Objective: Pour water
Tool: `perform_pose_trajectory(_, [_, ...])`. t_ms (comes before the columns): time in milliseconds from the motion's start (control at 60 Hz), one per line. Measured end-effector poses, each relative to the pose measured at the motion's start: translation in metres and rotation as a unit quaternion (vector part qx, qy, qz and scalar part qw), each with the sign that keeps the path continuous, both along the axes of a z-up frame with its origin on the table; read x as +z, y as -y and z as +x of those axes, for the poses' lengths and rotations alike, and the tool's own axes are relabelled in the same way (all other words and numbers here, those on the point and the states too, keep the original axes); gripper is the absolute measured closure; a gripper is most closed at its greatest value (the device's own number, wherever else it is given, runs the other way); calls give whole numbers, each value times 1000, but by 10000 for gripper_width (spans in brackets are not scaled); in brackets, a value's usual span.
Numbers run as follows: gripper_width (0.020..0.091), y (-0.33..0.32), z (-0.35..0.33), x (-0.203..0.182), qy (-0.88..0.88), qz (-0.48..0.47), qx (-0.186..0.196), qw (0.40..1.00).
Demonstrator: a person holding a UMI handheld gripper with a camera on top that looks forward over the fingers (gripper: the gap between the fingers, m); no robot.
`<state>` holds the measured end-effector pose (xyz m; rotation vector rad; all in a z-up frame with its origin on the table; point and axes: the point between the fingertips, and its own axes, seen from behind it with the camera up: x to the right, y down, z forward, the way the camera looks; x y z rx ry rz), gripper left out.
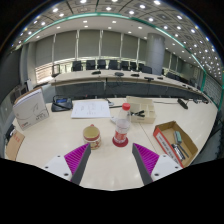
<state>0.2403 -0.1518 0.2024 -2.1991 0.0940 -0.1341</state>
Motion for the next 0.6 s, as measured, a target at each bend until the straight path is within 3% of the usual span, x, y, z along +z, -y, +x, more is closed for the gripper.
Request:
perform_pose_trajectory(300, [245, 99, -72, 30, -2, -19, 15, 1000])
perform_pose_trajectory(600, [244, 127, -97, 43, 1, -11, 19, 1000])
